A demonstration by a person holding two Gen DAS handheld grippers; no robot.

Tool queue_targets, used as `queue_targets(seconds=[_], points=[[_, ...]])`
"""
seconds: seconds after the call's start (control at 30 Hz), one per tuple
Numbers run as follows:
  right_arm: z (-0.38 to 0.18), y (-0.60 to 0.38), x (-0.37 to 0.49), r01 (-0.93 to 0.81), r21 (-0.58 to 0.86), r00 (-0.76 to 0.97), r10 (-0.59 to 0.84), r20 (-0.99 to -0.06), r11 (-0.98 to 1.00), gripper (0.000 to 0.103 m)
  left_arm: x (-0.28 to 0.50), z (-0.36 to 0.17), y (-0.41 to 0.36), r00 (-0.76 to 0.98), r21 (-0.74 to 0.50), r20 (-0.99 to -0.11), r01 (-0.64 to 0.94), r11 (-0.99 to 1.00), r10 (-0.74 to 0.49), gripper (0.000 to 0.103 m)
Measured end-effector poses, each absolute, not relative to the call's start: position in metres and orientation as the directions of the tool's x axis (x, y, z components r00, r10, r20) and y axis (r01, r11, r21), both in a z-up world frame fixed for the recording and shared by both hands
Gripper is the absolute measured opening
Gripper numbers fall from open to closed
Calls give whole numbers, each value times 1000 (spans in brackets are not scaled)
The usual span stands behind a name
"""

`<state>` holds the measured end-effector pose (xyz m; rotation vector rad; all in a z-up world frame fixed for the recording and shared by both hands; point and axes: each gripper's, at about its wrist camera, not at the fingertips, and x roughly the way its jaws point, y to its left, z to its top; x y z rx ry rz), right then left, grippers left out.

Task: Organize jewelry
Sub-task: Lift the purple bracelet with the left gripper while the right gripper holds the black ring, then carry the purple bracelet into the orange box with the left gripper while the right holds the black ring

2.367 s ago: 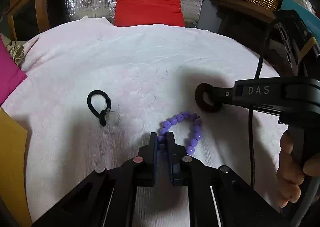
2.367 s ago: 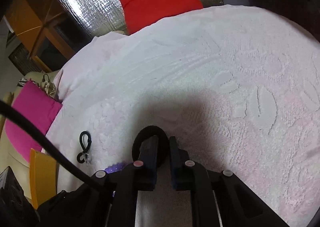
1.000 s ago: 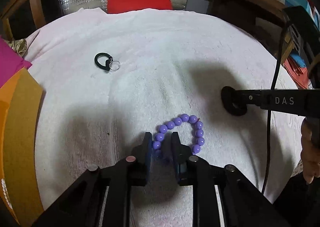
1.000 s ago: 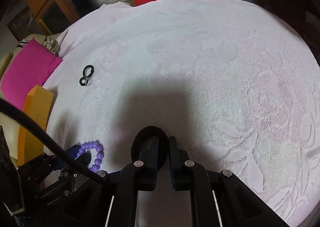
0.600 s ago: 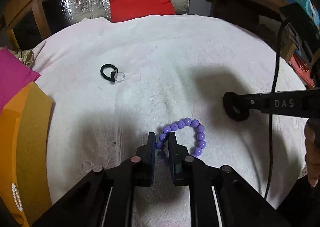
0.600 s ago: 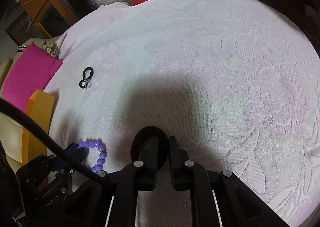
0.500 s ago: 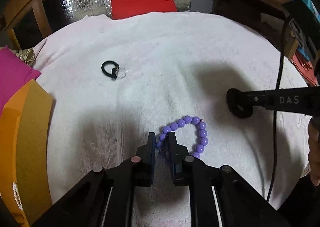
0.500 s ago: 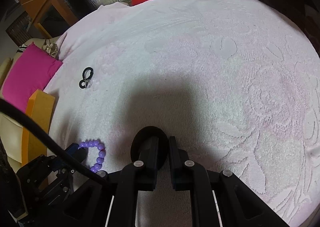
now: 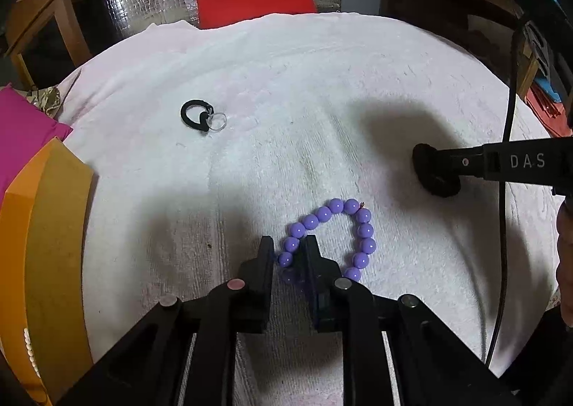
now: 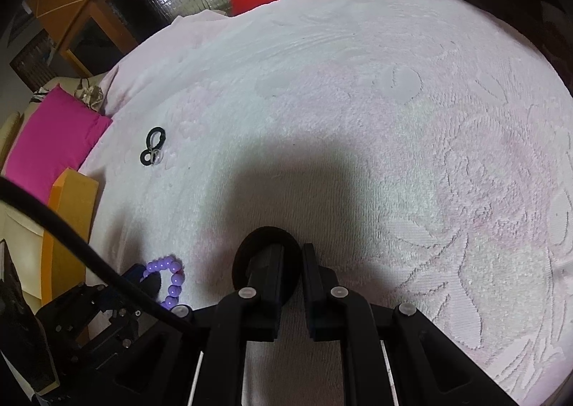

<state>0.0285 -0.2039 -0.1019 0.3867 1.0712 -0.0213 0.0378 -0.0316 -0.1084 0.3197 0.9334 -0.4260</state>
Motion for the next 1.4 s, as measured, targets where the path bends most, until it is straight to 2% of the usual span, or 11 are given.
queue_targets(seconds=[0.2, 0.3, 0.37, 0.43, 0.67, 0.8, 0.87, 1.0, 1.07, 1.13, 1.4], points=[[-103, -204, 27, 220, 309, 497, 167, -852, 925, 13, 42, -109, -23, 492, 12, -834, 468, 883, -249, 30], [-103, -206, 27, 233, 325, 501, 173, -848, 916, 13, 41, -110, -24, 481, 0, -837, 477, 879, -261, 40], [-103, -207, 27, 238, 330, 501, 176, -848, 913, 13, 40, -111, -25, 482, 11, -839, 477, 879, -251, 57], [-103, -207, 27, 242, 329, 501, 173, -848, 913, 13, 40, -113, -24, 479, 19, -845, 470, 882, -237, 69], [-103, -204, 28, 261, 312, 501, 147, -853, 914, 13, 39, -112, -24, 464, 21, -852, 490, 871, -240, 69], [-104, -205, 29, 272, 315, 503, 145, -852, 909, 13, 37, -111, -27, 463, 35, -853, 514, 857, -242, 63], [-104, -205, 29, 276, 316, 504, 144, -852, 908, 13, 35, -110, -29, 461, 37, -851, 532, 846, -253, 49], [-104, -204, 29, 275, 310, 506, 137, -851, 910, 13, 28, -107, -38, 466, 60, -845, 571, 819, -262, 31], [-104, -204, 29, 277, 316, 508, 140, -850, 907, 13, 25, -106, -40, 465, 64, -844, 583, 810, -268, 17], [-105, -206, 29, 280, 327, 511, 149, -847, 902, 13, 24, -106, -40, 467, 69, -843, 584, 808, -266, 11], [-101, -197, 29, 230, 252, 518, 101, -849, 940, 13, 25, -104, -39, 472, 55, -837, 575, 816, -276, 10]])
